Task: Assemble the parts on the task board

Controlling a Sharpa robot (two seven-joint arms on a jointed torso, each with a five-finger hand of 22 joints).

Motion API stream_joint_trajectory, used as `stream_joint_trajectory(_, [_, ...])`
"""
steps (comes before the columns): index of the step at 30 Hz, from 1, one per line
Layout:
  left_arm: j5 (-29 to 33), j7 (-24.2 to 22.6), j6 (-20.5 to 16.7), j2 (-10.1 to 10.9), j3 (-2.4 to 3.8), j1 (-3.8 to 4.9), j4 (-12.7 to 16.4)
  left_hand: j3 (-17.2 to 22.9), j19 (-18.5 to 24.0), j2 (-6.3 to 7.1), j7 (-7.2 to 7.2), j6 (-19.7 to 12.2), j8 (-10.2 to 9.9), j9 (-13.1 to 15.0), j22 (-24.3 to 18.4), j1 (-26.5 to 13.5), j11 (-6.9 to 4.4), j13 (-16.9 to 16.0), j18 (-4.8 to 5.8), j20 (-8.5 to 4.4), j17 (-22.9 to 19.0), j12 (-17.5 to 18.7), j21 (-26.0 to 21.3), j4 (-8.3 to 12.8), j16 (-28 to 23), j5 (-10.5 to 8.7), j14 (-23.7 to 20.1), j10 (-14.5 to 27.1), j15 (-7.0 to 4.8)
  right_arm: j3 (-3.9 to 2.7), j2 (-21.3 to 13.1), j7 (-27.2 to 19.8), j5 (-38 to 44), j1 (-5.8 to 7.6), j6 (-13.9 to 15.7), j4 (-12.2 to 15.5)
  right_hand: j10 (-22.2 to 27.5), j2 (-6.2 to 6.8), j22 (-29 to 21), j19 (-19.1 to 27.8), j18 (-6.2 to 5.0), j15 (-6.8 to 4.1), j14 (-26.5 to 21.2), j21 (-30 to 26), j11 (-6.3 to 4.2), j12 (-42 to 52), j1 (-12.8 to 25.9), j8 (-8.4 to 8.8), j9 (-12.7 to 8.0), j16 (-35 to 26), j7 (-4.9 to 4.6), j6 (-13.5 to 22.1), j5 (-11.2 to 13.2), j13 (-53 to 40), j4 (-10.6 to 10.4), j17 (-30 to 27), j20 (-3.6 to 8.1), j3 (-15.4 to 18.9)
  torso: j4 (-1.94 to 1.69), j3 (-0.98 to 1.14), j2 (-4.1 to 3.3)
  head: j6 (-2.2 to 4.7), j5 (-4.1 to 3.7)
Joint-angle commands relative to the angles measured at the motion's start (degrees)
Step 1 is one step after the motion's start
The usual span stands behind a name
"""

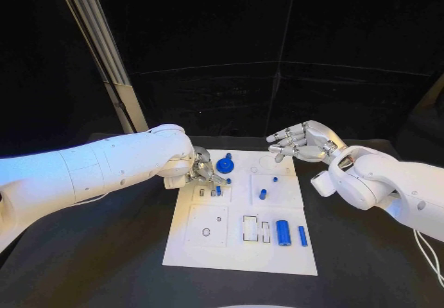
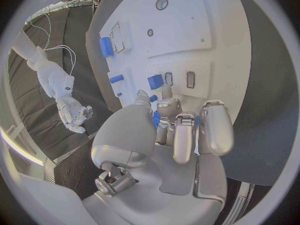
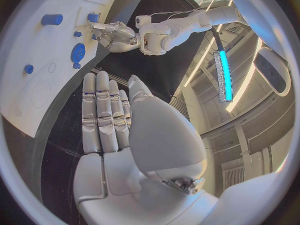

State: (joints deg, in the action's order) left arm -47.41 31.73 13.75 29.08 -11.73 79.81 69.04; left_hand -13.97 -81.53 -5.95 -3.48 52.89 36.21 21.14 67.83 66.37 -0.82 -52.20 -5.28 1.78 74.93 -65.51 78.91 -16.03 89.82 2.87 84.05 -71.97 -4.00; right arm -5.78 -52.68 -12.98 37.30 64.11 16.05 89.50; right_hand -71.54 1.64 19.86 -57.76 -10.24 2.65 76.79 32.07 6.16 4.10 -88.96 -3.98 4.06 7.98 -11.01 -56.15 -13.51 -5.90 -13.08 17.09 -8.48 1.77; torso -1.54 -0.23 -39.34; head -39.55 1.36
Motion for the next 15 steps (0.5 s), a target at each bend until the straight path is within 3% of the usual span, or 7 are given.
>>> stream_joint_trajectory(1, [-0.7, 1.3, 1.4, -0.3, -0.01, 0.09, -0.2, 0.0, -0.3, 0.07, 0.07, -0.5, 0.4, 0.1, 0.0, 0.6, 0.09, -0.1, 1.03, 0.13, 15.1, -0.3, 0.2, 0.3, 0.2, 0.03, 6.0, -0.1, -0.34, -0.05, 0.1, 0.1, -0.4, 0.13, -0.5, 0.0, 0.3, 0.47, -0.1, -0.2, -0.16, 0.14, 0.3, -0.2, 0.37, -0.3, 0.1, 0.28, -0.1, -0.4, 0.0, 0.5, -0.3, 0.1, 0.1, -0.1, -0.34, 0.3, -0.07, -0.06, -0.02, -0.05, -0.15])
stream_joint_trajectory(15, [-0.7, 1.6, 2.5, -1.5, -0.12, 0.08, -1.0, 0.8, -0.2, -0.48, 0.11, -1.1, 1.4, 1.0, 0.1, 2.0, 0.06, -0.2, 1.01, 0.14, 15.1, -0.5, 0.3, 0.9, 0.2, 0.07, 6.0, -0.1, -0.35, -0.05, 0.1, 0.5, -0.4, 0.13, -0.8, -0.2, 0.6, 0.41, -0.5, 0.1, -0.1, 0.41, -0.1, -1.0, 0.57, -0.3, 0.4, 0.22, 0.0, -1.4, -0.15, 0.7, -1.0, 0.6, 0.0, -0.4, -0.58, 0.3, -0.07, -0.03, -0.06, -0.33, -0.08])
